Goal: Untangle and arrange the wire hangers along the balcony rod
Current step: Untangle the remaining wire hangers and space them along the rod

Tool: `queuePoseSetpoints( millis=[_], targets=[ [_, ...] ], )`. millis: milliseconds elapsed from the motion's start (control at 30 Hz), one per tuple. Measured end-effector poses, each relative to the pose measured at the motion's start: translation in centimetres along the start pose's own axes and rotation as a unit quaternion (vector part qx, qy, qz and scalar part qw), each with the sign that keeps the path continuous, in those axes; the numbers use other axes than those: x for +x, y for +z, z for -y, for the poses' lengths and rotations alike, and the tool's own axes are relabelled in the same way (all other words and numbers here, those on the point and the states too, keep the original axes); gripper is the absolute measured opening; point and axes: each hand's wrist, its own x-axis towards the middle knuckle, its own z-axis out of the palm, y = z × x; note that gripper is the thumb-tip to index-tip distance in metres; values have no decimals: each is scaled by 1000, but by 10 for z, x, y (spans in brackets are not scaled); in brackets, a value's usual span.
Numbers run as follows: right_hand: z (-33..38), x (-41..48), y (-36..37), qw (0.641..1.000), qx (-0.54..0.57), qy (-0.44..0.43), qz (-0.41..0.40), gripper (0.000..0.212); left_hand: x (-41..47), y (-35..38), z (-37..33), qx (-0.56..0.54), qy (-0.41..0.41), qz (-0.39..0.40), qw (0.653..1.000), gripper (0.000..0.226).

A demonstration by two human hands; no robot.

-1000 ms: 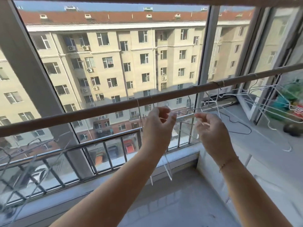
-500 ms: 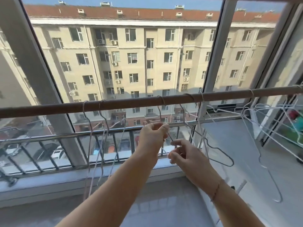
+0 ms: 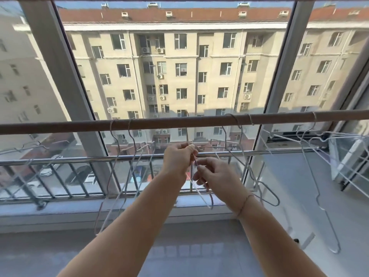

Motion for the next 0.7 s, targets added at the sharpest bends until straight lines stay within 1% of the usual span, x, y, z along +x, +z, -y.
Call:
queuePoseSetpoints(
  millis=[67,133,300,567,700],
  targets=[
    [-9,-1,0,999,-48,0,-22,12,0,-6,12,20,-15,3,1000,18],
    [-18,-2,-1,995,-90,4,-40,21,-3,-15,25,40,-32,17,999,15],
    [-31,-2,7,988,-150,-6,-31,30,-8,-37,50,109,-35,51,992,18],
    [-36,2,19,973,-225,-41,-5,42,-11,-63,63,174,12,87,981,21],
    [-42,3,23,962,-269,-37,4,39,-15,-71,62,192,39,107,975,22]
  ],
)
